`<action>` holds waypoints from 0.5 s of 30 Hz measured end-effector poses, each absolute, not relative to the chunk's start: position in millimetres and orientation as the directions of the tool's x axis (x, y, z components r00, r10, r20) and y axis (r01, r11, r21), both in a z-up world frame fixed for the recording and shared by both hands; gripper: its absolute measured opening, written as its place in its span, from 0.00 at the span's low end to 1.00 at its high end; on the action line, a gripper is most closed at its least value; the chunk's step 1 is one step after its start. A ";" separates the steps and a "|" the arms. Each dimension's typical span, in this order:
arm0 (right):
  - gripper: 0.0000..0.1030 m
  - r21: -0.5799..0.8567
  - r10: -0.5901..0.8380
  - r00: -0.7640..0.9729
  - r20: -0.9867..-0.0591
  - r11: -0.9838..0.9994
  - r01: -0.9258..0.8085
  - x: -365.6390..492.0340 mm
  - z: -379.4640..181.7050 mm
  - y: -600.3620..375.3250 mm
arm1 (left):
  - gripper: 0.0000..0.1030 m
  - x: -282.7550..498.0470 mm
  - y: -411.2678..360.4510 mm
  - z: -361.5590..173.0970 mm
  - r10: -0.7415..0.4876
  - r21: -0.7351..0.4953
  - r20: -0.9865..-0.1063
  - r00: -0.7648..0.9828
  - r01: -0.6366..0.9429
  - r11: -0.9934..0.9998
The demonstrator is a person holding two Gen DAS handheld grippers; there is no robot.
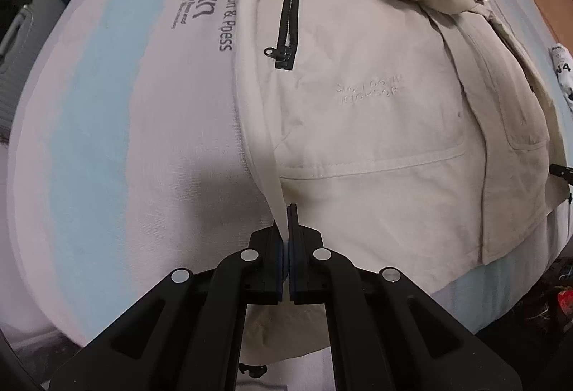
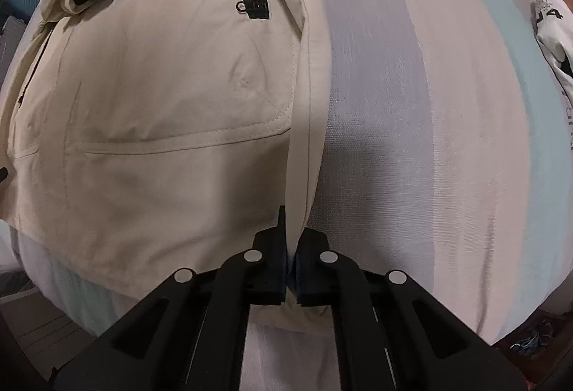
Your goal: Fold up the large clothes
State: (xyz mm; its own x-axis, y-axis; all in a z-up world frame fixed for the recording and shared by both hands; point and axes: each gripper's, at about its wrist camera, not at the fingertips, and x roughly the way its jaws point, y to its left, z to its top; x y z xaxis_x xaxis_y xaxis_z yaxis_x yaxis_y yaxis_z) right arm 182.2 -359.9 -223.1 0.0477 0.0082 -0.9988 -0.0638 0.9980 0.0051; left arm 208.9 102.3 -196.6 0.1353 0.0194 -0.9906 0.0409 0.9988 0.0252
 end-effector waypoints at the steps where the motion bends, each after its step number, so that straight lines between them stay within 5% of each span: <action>1: 0.02 0.005 0.008 0.043 -0.999 0.997 -0.073 183.4 -218.8 -358.6 | 0.00 208.8 101.0 -192.2 0.029 0.034 -0.991 0.130 0.034 0.999; 15: 0.01 -0.012 -0.004 0.061 -0.998 0.991 -0.133 193.1 -166.3 -325.4 | 0.00 235.5 72.6 -155.0 0.037 0.044 -0.993 0.115 0.058 0.997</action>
